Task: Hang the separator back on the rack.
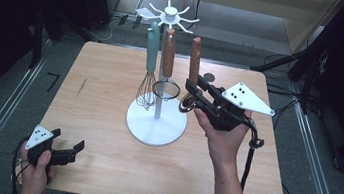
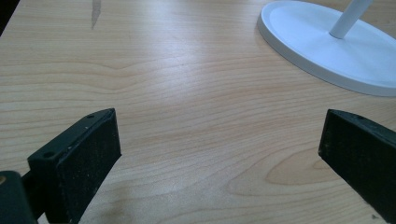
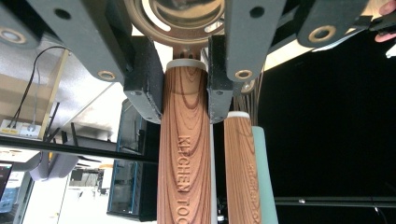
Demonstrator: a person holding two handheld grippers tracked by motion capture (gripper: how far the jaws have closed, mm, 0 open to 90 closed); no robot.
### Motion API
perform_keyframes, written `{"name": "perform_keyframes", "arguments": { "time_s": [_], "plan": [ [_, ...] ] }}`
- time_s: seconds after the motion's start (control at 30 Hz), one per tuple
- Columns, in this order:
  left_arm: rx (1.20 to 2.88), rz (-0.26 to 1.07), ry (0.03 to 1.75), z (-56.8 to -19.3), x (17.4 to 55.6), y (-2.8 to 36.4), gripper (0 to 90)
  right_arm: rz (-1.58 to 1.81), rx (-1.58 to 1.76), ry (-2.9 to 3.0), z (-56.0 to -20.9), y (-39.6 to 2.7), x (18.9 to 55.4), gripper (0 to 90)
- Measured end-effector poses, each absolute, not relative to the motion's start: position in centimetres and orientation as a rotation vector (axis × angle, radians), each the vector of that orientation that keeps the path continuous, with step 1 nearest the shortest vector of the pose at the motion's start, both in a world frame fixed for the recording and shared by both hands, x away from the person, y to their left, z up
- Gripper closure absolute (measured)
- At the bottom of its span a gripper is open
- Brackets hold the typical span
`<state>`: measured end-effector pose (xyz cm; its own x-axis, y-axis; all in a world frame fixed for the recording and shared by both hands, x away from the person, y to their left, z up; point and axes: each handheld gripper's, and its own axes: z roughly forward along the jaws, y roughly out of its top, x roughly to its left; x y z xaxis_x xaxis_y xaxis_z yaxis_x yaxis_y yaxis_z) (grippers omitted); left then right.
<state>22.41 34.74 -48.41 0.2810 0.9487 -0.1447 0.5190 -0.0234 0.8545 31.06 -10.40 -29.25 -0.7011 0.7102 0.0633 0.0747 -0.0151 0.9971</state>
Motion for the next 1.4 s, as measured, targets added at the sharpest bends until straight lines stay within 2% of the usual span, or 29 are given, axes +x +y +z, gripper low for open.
{"name": "perform_keyframes", "arguments": {
  "time_s": [0.67, 1.4],
  "plan": [
    [1.673, 0.61, 1.359, -48.4, 22.4, 34.8, 0.0, 1.783, 0.817, 1.788, -27.9, -9.5, 31.7, 70.6],
    [1.669, 0.607, 1.364, -48.4, 22.4, 34.9, 0.0, 1.789, 0.821, 1.813, -28.2, -8.8, 32.6, 70.4]
  ]
}}
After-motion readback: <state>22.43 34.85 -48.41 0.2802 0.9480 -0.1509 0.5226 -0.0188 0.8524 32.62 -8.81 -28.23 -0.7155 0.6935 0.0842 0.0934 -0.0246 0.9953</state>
